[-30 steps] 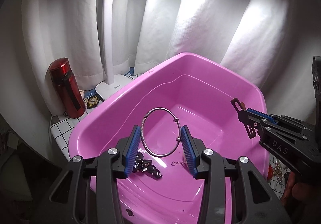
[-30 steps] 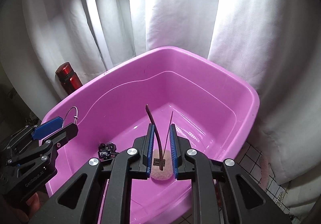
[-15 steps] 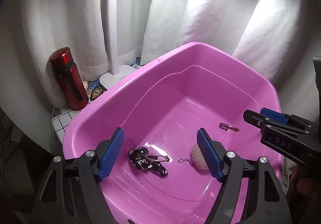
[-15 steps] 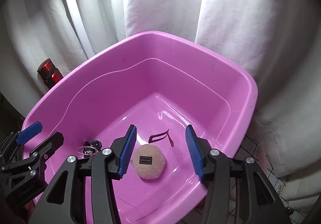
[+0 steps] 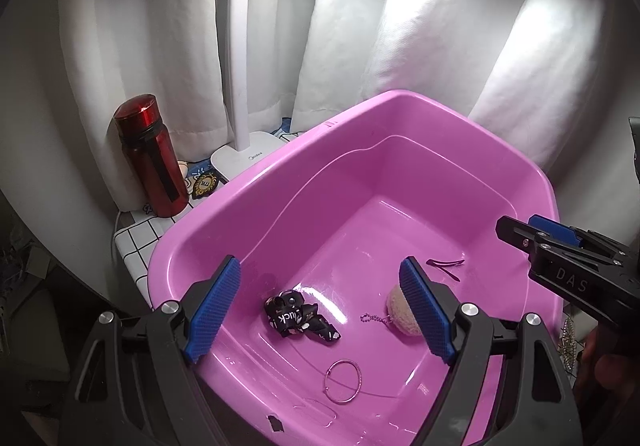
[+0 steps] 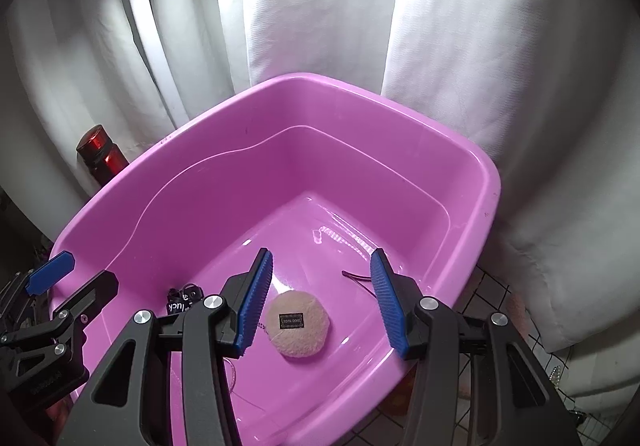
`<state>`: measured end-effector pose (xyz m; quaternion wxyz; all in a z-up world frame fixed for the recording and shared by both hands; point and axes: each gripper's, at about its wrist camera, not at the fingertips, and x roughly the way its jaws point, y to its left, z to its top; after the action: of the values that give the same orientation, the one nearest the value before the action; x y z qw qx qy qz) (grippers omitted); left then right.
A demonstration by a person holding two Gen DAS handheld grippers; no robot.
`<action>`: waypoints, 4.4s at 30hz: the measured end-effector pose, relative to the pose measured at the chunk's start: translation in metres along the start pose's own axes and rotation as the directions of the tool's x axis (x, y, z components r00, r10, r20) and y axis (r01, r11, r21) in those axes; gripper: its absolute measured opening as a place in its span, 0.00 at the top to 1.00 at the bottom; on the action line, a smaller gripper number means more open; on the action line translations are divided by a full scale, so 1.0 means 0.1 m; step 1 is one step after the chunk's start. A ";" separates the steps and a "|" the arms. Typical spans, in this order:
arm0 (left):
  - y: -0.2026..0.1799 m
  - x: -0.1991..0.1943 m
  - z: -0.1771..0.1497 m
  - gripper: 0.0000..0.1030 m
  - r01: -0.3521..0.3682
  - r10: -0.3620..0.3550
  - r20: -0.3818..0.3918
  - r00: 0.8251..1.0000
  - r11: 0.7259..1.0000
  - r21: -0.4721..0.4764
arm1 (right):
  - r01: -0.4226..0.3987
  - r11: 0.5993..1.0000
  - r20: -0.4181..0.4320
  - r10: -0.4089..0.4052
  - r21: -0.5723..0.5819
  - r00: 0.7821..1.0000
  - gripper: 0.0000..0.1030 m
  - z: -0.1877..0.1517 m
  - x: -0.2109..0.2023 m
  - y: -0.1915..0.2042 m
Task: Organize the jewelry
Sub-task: 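Withdraw both tools from the tub back over the table, then grasp the black watch with the right tool while the left tool grasps the silver bangle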
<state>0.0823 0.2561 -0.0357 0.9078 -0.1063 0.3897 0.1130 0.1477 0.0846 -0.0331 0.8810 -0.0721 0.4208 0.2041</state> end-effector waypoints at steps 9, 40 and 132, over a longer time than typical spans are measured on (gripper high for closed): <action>-0.04 -0.12 -0.03 0.22 0.001 -0.001 0.010 1.000 1.000 0.008 | 0.007 1.000 0.030 -0.006 -0.020 1.000 0.52 0.00 -0.13 0.05; -0.69 -0.84 -0.32 0.16 0.076 -0.080 0.066 0.995 0.995 0.057 | -0.001 0.988 0.136 -0.020 0.155 0.991 0.48 -0.77 -1.17 -0.74; -3.07 0.02 -3.12 0.06 0.097 -0.030 -0.258 0.966 0.963 0.252 | 0.228 0.949 -0.134 -0.202 0.217 0.970 0.31 -2.97 -0.25 -3.42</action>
<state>-0.0406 -0.1238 -0.2152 0.8601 -0.0111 0.5098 0.0165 0.0656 -0.3213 -0.2177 0.8757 -0.0257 0.4793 0.0520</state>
